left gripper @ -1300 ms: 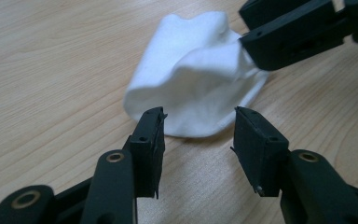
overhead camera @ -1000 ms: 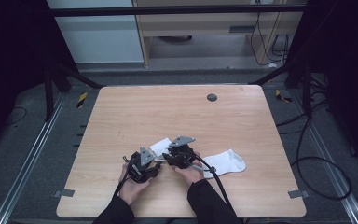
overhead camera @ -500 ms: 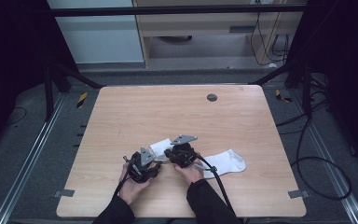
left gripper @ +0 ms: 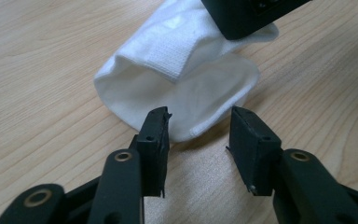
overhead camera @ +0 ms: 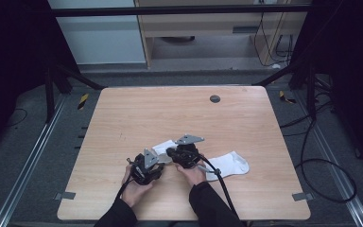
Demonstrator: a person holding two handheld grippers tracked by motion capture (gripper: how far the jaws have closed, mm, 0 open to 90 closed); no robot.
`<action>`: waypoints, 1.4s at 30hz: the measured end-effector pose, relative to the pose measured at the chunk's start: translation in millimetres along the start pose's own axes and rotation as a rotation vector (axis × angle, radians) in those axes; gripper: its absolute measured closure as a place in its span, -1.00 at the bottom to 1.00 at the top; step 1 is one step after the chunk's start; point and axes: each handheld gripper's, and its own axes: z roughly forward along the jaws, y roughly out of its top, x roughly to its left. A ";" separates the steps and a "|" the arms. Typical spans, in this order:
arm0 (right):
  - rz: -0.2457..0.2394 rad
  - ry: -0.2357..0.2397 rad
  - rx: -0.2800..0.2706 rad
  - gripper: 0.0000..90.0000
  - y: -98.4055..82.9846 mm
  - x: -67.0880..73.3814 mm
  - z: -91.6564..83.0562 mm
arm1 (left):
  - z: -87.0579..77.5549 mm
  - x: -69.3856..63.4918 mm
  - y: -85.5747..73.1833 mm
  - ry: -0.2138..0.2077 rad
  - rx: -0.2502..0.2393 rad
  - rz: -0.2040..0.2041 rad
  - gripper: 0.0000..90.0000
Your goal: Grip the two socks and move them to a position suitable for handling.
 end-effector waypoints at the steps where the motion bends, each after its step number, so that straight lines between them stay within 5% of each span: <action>1: -0.001 0.001 0.000 0.92 0.1 -0.1 0.1 | 0.4 0.3 0.1 -0.001 -0.001 0.001 0.36; 11: 0.003 -0.004 -0.005 0.92 0.8 -0.1 -1.6 | 4.3 0.8 2.8 -0.046 0.006 -0.023 0.92; 18: 0.006 -0.016 -0.017 0.92 2.3 -2.6 -5.3 | 5.3 0.2 5.4 -0.036 0.020 -0.023 0.97; 28: 0.040 -0.035 -0.064 0.92 6.0 -7.0 -11.4 | 1.4 1.4 5.0 -0.081 0.030 -0.020 0.99; 42: 0.084 -0.115 -0.080 0.91 9.7 -15.0 -19.2 | -16.3 8.3 3.3 -0.091 0.042 0.013 0.99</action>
